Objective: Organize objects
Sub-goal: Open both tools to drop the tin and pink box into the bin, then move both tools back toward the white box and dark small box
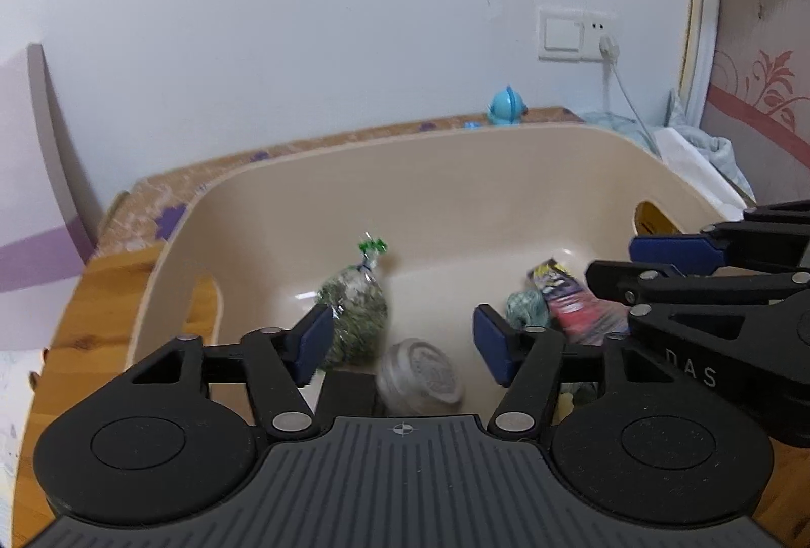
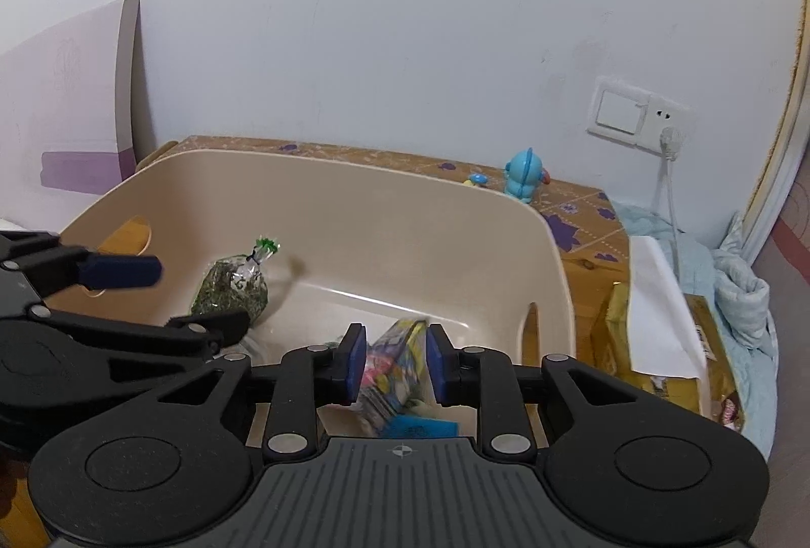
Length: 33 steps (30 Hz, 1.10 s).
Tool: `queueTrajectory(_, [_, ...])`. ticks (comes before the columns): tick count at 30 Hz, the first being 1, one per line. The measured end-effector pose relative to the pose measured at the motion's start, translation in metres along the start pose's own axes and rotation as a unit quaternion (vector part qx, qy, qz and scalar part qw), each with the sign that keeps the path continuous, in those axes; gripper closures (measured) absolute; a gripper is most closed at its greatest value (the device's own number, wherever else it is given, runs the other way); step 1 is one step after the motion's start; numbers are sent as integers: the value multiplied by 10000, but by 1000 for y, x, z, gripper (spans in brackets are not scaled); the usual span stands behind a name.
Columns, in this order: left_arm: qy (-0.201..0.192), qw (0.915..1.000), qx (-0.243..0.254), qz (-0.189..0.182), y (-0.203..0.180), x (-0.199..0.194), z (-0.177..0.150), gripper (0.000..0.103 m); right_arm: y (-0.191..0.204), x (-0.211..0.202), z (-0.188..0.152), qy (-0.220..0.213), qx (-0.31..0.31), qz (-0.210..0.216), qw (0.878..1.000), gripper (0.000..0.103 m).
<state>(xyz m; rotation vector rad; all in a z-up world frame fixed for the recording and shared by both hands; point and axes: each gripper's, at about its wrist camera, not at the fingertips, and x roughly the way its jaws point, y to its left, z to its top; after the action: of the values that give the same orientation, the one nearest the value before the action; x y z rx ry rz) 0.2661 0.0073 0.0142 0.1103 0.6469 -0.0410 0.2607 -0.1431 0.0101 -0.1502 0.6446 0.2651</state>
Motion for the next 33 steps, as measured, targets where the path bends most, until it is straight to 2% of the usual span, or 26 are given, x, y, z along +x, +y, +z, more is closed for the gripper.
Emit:
queueTrajectory(5, [-207,9997,-143,44,7,-16,3,24,-3,-23,2,-263,23,-92,9996,49])
queueTrajectory(10, [-351,9991,-194,99,12,-33,1,20,-1,-48,0,-509,8,-138,9986,32])
queueTrajectory(15, [-402,9989,-220,106,14,-48,-8,20,7,-63,-7,-574,-96,-128,9982,25])
queueTrajectory(18, [-450,9986,-192,187,18,-58,-14,20,7,-70,-12,-536,-54,22,9985,23])
queueTrajectory(21, [-497,9983,-223,223,23,-68,-22,20,11,-76,-19,-478,-66,88,9988,12])
queueTrajectory(26, [-575,9976,-324,229,31,-88,-39,16,19,-85,-32,-404,-281,91,9987,7])
queueTrajectory(33, [-257,9990,-358,112,35,-91,-59,14,24,-76,-54,-94,-175,252,9995,4])
